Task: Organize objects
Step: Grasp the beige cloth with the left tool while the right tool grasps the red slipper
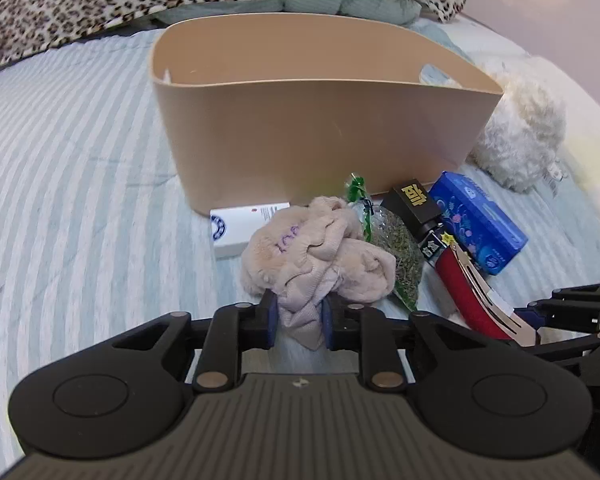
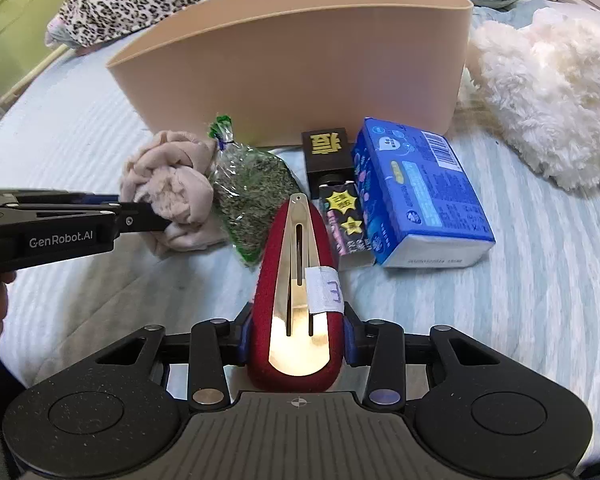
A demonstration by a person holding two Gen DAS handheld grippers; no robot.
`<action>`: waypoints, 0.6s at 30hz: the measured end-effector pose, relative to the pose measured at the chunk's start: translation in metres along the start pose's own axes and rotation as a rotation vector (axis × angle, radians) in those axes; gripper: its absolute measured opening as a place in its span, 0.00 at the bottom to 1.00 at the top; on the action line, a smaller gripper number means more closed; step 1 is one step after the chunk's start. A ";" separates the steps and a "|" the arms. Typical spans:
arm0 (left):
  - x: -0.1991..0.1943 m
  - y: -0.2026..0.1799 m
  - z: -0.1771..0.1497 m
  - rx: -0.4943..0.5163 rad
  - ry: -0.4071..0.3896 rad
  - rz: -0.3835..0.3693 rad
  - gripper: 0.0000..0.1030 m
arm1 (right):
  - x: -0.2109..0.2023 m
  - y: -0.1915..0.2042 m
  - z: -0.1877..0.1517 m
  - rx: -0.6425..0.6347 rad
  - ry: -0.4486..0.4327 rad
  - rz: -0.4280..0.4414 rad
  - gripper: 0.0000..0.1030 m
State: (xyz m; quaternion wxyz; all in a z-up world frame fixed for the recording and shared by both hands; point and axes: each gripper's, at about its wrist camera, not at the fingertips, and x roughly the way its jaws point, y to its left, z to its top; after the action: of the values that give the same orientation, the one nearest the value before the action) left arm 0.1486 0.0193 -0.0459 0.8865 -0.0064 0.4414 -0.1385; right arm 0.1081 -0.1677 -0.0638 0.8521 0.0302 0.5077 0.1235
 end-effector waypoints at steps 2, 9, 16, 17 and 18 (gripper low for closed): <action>-0.008 -0.002 -0.004 0.010 -0.009 0.016 0.20 | -0.007 0.002 -0.002 -0.004 -0.008 0.007 0.37; -0.045 -0.001 -0.018 -0.032 -0.041 0.019 0.20 | -0.029 0.001 -0.004 -0.021 -0.060 0.021 0.36; -0.087 -0.004 -0.016 -0.043 -0.145 0.100 0.20 | -0.062 0.002 -0.004 -0.039 -0.138 0.022 0.36; -0.094 -0.006 -0.014 -0.041 -0.164 0.105 0.20 | -0.066 0.001 -0.003 -0.039 -0.151 0.022 0.36; -0.100 -0.006 -0.010 -0.037 -0.182 0.112 0.20 | -0.071 -0.001 -0.002 -0.039 -0.163 0.023 0.36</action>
State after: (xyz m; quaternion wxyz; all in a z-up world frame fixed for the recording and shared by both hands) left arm 0.0813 0.0396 0.0270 0.9290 -0.0106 0.3613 -0.0793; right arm 0.0743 -0.1862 -0.0038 0.8895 0.0292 0.4339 0.1402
